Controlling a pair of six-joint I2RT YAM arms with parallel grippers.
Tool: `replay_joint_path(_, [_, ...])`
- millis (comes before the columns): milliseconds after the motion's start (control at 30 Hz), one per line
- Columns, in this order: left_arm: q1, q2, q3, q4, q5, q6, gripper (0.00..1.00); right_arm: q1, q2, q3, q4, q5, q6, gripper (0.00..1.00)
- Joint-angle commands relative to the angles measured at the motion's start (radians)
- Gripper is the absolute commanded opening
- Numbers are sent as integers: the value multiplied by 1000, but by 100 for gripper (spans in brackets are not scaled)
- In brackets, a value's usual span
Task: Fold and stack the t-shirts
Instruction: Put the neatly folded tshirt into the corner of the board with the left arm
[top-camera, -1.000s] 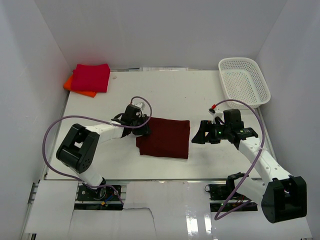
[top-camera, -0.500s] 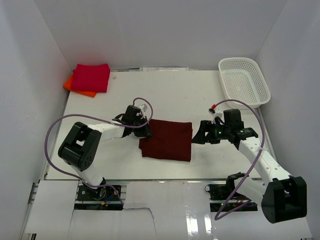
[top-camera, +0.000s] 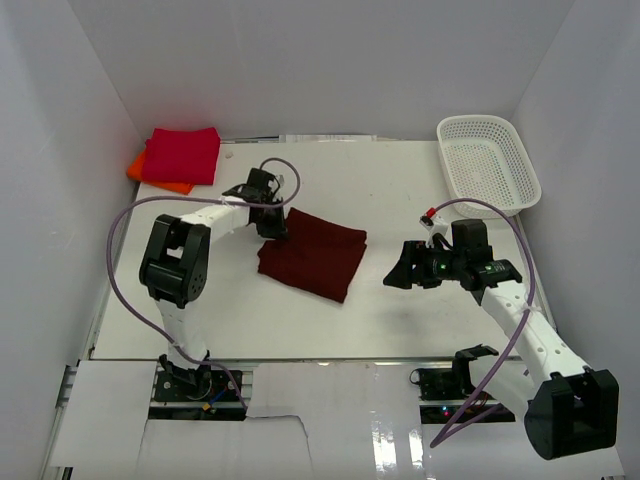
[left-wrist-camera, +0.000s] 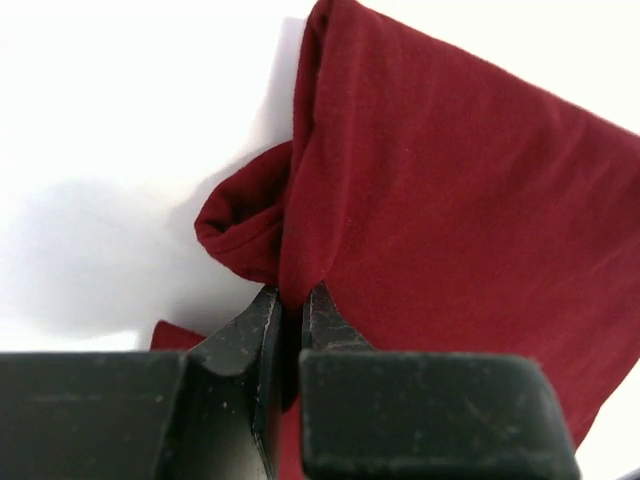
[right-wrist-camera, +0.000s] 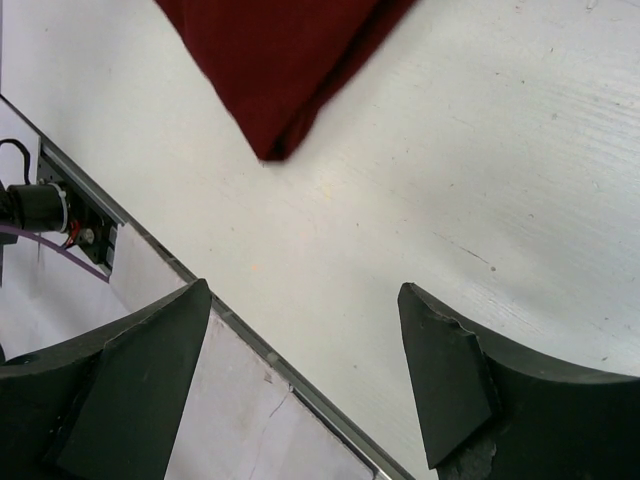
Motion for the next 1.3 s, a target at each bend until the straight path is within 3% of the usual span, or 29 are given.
replay_joint_path(0, [100, 38, 184, -88, -16, 115, 0, -4, -18, 14, -13, -23, 3, 82])
replay_joint_path(200, [172, 193, 444, -197, -90, 266, 0, -5, -30, 5, -10, -42, 9, 82])
replay_joint_path(333, [221, 254, 576, -197, -35, 257, 0, -5, -21, 2, -11, -52, 11, 82])
replay_joint_path(567, [258, 349, 778, -191, -104, 320, 0, -4, -2, 33, -60, -55, 5, 81])
replay_joint_path(767, [341, 404, 950, -188, -33, 318, 0, -4, 10, 59, -98, -40, -4, 81])
replay_joint_path(933, [413, 428, 1030, -176, -44, 333, 0, -4, 31, 56, -112, -46, 3, 81])
replay_joint_path(1267, [514, 434, 1030, -29, -7, 332, 0, -2, 97, 74, -143, -26, 17, 81])
